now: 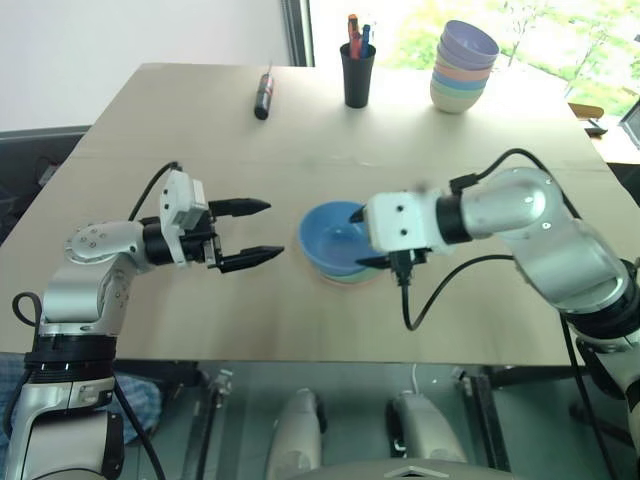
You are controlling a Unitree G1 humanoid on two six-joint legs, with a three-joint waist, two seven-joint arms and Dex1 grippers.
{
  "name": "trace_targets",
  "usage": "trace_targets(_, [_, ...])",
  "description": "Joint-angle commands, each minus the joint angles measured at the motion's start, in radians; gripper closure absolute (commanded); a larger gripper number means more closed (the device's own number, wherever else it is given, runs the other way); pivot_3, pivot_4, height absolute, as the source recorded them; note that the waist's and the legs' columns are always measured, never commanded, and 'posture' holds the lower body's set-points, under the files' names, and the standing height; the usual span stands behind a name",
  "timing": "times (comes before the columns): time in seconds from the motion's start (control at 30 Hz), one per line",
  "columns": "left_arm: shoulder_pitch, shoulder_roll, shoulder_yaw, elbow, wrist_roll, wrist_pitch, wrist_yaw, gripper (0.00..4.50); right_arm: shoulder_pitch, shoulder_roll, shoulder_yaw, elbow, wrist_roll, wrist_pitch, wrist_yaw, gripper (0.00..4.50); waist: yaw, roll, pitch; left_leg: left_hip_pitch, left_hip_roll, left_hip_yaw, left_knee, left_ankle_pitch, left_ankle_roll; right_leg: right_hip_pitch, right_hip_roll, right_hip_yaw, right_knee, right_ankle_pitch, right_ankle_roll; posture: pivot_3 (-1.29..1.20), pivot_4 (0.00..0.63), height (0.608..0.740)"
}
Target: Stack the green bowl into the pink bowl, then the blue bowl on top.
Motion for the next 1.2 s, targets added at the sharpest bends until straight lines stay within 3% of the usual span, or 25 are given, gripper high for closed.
trace_targets(0.03, [0.009, 0.013, 0.023, -0.021, 0.005, -0.013, 0.005, 0.0, 0.038, -0.013, -0.228, 0.009, 0.051, 0.069, -0.099, 1.49, 0.0, 0.0, 0.0, 0.0, 0.0, 0.0, 0.0, 0.0, 0.0, 0.0, 0.0, 0.0, 0.0, 0.0, 0.0, 0.0, 0.15, 0.74])
trace_targets(0.13, [0.036, 0.018, 0.039, -0.036, 0.002, -0.009, 0.017, 0.0, 0.14, -0.022, -0.398, -0.006, 0.123, 0.13, -0.131, 1.49, 0.003, -0.001, -0.001, 0.0, 0.0, 0.0, 0.0, 0.0, 0.0, 0.0, 0.0, 0.0, -0.001, 0.0, 0.0, 0.0, 0.15, 0.74])
trace_targets(0.33, [0.112, 0.025, 0.051, -0.039, 0.063, -0.055, 0.081, 0.0, 0.502, -0.028, -0.679, -0.111, 0.288, 0.1, -0.113, 1.49, 0.001, -0.001, -0.001, 0.0, 0.0, 0.0, -0.003, 0.0, 0.0, 0.001, 0.0, 0.0, -0.004, 0.0, 0.0, 0.0, 0.15, 0.74])
trace_targets(0.6, [0.184, 0.036, 0.076, -0.087, 0.064, -0.05, 0.098, 0.0, 0.895, 0.013, -0.832, -0.19, 0.453, -0.071, -0.063, 1.49, -0.003, -0.001, -0.001, 0.002, 0.0, -0.002, -0.002, 0.0, 0.0, 0.005, 0.0, -0.001, -0.004, 0.0, 0.001, 0.0, 0.15, 0.74])
trace_targets(0.77, [0.244, 0.042, 0.117, -0.146, 0.036, -0.017, 0.118, 0.0, 0.984, -0.003, -0.858, -0.153, 0.51, -0.172, -0.023, 1.49, -0.004, -0.002, -0.001, 0.004, 0.0, -0.002, -0.002, 0.0, 0.0, 0.006, 0.0, -0.001, -0.004, 0.0, 0.001, 0.0, 0.15, 0.74])
trace_targets(1.2, [0.342, 0.031, 0.167, -0.236, 0.039, -0.039, 0.159, 0.0, 1.014, -0.065, -0.852, -0.078, 0.627, -0.267, 0.01, 1.49, -0.002, -0.002, -0.001, 0.004, 0.0, -0.003, -0.002, 0.0, 0.0, 0.007, 0.0, -0.001, -0.004, 0.0, 0.001, 0.0, 0.15, 0.74])
